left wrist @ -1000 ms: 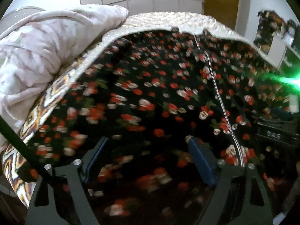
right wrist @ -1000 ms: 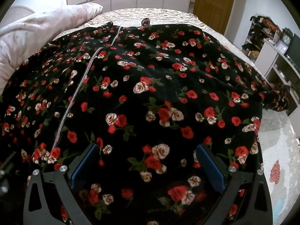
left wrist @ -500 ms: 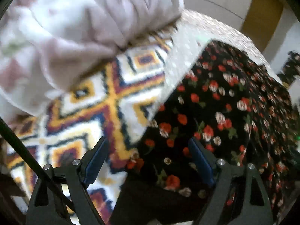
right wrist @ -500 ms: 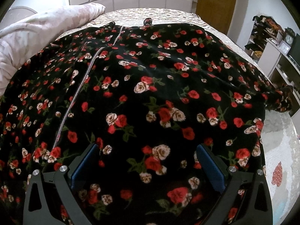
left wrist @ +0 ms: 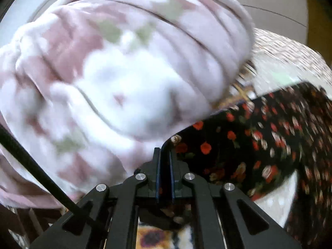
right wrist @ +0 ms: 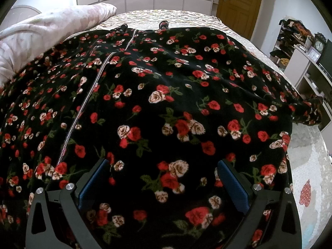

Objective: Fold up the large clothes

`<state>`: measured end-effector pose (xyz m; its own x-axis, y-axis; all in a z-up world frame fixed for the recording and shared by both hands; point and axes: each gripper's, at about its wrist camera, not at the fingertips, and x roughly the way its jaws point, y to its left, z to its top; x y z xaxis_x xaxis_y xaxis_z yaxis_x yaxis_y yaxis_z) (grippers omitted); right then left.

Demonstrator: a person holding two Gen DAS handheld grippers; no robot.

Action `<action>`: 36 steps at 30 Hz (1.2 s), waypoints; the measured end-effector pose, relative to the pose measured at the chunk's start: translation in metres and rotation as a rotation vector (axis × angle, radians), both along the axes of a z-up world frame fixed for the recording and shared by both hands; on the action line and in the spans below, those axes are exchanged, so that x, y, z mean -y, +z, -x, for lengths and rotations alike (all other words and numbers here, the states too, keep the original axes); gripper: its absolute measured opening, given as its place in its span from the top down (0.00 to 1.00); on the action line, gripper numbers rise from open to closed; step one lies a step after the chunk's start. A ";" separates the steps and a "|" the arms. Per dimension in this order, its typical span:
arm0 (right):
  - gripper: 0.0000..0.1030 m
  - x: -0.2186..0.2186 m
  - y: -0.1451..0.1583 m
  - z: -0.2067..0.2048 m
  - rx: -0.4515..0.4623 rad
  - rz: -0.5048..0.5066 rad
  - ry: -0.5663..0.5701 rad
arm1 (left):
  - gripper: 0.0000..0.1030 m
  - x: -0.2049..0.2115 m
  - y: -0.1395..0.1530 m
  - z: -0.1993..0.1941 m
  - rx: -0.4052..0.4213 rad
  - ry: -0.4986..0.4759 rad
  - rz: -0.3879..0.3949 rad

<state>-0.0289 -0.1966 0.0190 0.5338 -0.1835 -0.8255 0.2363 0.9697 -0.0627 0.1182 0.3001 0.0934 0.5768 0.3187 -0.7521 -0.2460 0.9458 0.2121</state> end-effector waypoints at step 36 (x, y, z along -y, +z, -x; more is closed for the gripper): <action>0.00 0.012 0.004 0.009 0.047 -0.082 -0.001 | 0.94 0.501 0.062 0.009 -0.158 -0.915 0.357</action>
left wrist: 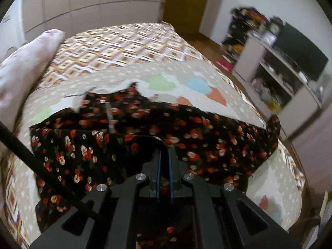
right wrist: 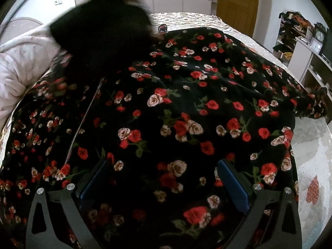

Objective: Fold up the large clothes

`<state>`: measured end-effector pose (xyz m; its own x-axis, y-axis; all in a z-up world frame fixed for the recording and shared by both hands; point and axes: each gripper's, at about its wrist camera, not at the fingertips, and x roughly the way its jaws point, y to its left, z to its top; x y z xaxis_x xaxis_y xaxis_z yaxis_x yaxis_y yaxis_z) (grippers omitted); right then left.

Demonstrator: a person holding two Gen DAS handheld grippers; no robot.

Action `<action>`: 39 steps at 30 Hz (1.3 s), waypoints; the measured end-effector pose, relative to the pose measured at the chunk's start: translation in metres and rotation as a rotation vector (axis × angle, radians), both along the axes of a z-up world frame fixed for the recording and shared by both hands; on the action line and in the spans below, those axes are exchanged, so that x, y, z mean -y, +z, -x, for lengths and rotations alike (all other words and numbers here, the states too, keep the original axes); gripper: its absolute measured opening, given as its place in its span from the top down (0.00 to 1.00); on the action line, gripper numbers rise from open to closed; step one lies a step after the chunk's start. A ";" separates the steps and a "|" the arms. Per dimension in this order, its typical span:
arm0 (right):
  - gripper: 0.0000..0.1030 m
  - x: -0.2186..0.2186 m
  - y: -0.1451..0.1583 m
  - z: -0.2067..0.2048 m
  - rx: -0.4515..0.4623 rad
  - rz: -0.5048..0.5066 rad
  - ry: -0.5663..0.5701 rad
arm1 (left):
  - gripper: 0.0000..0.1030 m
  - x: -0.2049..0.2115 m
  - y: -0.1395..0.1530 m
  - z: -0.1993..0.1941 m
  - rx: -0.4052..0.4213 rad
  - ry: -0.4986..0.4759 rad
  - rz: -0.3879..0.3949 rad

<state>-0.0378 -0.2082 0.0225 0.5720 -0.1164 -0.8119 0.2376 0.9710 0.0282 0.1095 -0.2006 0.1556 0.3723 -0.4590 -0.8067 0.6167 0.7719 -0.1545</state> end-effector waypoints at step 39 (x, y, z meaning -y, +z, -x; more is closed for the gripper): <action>0.90 0.104 0.053 -0.072 0.034 -0.243 -0.110 | 0.23 -0.390 -0.076 0.088 0.001 0.540 0.079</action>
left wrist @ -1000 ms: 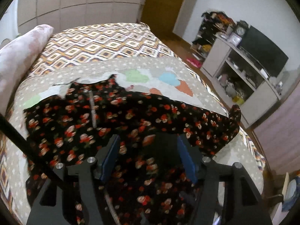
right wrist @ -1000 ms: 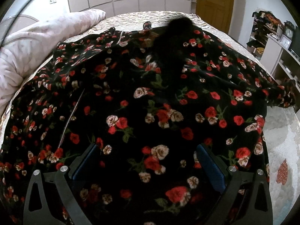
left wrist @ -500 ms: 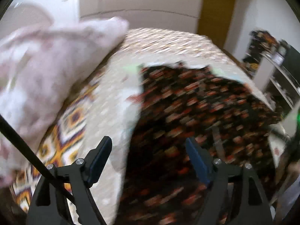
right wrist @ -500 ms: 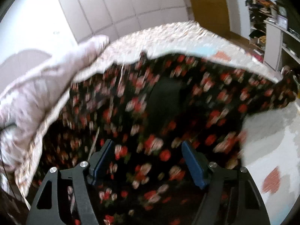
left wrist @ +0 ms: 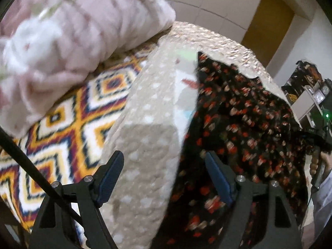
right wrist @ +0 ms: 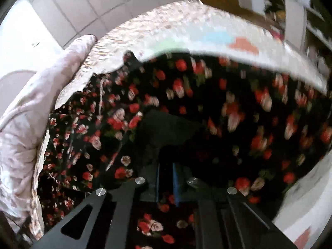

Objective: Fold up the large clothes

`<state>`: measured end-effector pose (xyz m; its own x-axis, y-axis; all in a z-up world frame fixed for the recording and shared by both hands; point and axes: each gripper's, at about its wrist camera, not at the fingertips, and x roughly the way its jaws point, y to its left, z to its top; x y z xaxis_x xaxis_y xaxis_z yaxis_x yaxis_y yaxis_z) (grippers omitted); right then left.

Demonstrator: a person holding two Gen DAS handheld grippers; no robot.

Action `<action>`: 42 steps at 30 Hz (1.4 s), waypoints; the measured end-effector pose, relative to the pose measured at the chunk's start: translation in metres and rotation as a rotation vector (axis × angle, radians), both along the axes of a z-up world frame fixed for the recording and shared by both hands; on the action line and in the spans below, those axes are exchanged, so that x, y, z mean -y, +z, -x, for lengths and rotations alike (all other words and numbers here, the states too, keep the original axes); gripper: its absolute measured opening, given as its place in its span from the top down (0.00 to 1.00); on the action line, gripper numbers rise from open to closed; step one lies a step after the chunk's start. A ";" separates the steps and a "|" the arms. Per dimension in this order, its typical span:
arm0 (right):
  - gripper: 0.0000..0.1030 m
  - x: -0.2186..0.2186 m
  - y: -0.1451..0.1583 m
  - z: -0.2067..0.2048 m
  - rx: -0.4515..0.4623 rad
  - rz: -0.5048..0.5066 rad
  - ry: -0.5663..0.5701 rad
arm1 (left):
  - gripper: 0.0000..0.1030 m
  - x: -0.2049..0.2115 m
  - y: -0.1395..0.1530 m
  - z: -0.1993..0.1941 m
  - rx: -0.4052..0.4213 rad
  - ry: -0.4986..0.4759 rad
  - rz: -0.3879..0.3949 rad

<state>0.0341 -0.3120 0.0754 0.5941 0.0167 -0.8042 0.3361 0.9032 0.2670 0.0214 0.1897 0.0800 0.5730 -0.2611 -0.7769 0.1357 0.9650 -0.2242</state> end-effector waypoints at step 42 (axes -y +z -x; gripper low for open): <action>0.44 0.255 0.024 0.125 0.003 0.105 -0.616 | 0.16 0.202 0.017 0.000 -0.055 -0.189 -0.038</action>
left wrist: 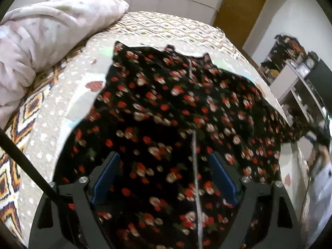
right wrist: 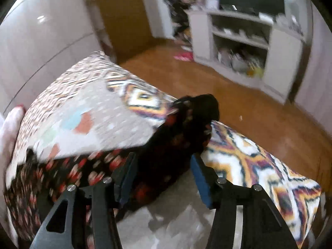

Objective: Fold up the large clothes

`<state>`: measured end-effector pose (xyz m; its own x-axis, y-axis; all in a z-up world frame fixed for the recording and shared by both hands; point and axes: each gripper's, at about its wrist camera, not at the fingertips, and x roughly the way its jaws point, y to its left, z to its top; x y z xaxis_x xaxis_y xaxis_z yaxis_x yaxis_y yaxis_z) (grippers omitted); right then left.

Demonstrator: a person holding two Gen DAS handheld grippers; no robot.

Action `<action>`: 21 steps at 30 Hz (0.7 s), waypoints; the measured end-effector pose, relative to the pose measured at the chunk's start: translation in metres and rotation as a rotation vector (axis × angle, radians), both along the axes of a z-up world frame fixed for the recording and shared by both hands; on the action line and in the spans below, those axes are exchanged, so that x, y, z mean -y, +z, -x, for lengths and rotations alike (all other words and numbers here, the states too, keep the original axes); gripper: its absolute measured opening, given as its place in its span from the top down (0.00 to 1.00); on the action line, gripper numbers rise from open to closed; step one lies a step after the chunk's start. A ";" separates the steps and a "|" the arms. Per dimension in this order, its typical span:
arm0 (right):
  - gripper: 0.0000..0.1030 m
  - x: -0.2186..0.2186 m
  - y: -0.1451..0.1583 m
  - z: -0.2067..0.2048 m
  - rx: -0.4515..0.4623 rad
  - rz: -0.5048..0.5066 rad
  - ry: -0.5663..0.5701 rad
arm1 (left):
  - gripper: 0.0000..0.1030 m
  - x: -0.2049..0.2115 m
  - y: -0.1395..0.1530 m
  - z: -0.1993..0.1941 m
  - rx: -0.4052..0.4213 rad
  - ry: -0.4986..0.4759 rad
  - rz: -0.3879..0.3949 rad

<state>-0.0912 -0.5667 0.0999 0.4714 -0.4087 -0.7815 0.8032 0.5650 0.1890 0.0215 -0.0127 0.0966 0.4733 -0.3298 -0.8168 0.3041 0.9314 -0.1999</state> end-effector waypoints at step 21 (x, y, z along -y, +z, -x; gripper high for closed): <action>0.92 0.059 -0.037 0.049 0.255 -0.301 -0.212 | 0.16 -0.016 -0.005 0.015 0.026 -0.003 -0.001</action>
